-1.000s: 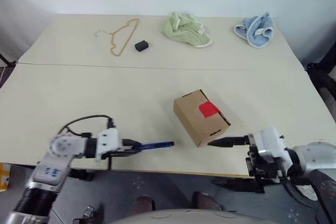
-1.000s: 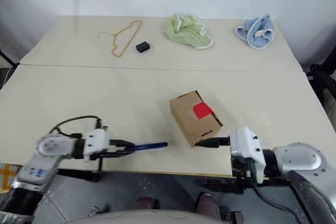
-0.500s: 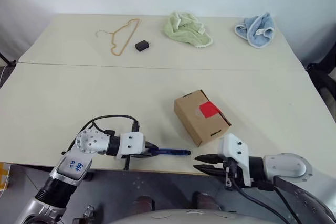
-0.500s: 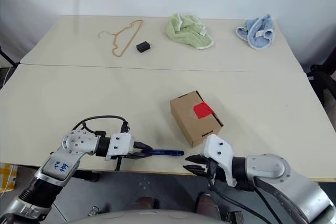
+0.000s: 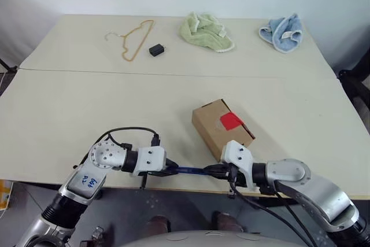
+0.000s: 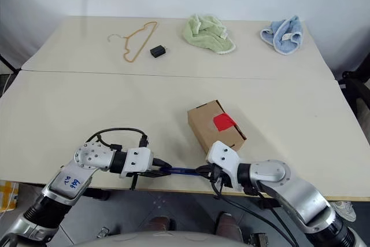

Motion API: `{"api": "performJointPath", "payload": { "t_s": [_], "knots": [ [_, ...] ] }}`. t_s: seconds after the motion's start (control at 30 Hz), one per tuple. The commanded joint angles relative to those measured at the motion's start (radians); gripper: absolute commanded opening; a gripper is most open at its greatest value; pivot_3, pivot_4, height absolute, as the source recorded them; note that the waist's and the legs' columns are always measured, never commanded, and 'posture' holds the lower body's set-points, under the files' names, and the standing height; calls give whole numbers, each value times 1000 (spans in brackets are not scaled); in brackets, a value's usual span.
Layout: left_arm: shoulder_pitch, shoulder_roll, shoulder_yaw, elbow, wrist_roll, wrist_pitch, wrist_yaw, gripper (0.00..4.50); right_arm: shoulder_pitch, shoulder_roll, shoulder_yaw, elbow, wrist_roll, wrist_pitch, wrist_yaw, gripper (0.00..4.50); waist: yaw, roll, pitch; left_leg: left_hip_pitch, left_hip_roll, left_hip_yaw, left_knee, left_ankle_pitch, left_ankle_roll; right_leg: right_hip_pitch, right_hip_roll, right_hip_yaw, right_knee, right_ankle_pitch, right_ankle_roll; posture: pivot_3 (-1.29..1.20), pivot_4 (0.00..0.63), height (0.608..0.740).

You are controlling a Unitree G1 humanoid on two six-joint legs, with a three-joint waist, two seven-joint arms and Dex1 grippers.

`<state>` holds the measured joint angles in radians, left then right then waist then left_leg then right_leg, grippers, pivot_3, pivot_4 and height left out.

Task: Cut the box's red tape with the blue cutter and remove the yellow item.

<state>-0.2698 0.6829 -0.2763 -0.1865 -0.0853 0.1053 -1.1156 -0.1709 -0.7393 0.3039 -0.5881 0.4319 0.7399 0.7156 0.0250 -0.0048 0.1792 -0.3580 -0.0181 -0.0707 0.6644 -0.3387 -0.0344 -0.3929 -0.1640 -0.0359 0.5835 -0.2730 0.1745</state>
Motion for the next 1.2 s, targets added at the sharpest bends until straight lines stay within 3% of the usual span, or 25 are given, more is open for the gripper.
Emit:
{"api": "performJointPath", "payload": {
  "t_s": [0.03, 0.57, 0.73, 0.83, 0.93, 1.0, 1.2],
  "knots": [
    [0, 6, -26, 8, 26, 1, -3, 438, -4, 16, 23, 11, -23, -11, 10, 21, 0, 0, 0, 0, 0, 0, 0, 0, 0, 0, 0, 0, 0, 0, 0, 0, 150, 740],
    [-4, -17, -33, -4, 38, 18, 24, 438, -63, 165, 112, 80, -95, -10, 0, 21, 0, 0, 0, 1, 0, 0, 0, 0, 1, 0, 0, 0, 2, 0, 0, 0, 150, 740],
    [18, -12, -1, -2, 22, -18, 39, 438, 11, 157, -28, -15, 51, -7, 56, 21, 2, 0, 0, 1, 0, 0, 0, 0, 1, 1, 0, 0, 1, 0, 0, 0, 150, 740],
    [56, -10, 52, 14, -11, -108, 51, 438, 68, 134, -200, -93, 253, 108, 57, 21, 0, 0, 0, 0, 0, 0, 0, 0, 0, 0, 0, 0, 1, 0, 0, 0, 150, 740],
    [105, -4, 107, 39, -49, -259, 42, 438, 94, 83, -388, -133, 526, 243, 22, 566, -3, 0, 0, 0, 1, 0, 0, 0, 0, 0, 0, 0, 0, 0, 0, 0, 150, 740],
    [131, -5, 137, 50, -70, -359, 35, 438, 97, 33, -483, -115, 708, 350, -82, 1260, -2, 0, 0, 0, 2, 0, 0, -1, 0, 0, 1, -1, 0, 0, 0, 0, 150, 740],
    [145, -60, 163, 39, -106, -484, 77, 438, 158, -48, -524, -50, 1071, 433, -396, 3199, 4, 0, 0, 0, 2, 0, 0, -2, 2, 0, 0, -1, -5, 0, -1, 0, 150, 740]
  ]
}}
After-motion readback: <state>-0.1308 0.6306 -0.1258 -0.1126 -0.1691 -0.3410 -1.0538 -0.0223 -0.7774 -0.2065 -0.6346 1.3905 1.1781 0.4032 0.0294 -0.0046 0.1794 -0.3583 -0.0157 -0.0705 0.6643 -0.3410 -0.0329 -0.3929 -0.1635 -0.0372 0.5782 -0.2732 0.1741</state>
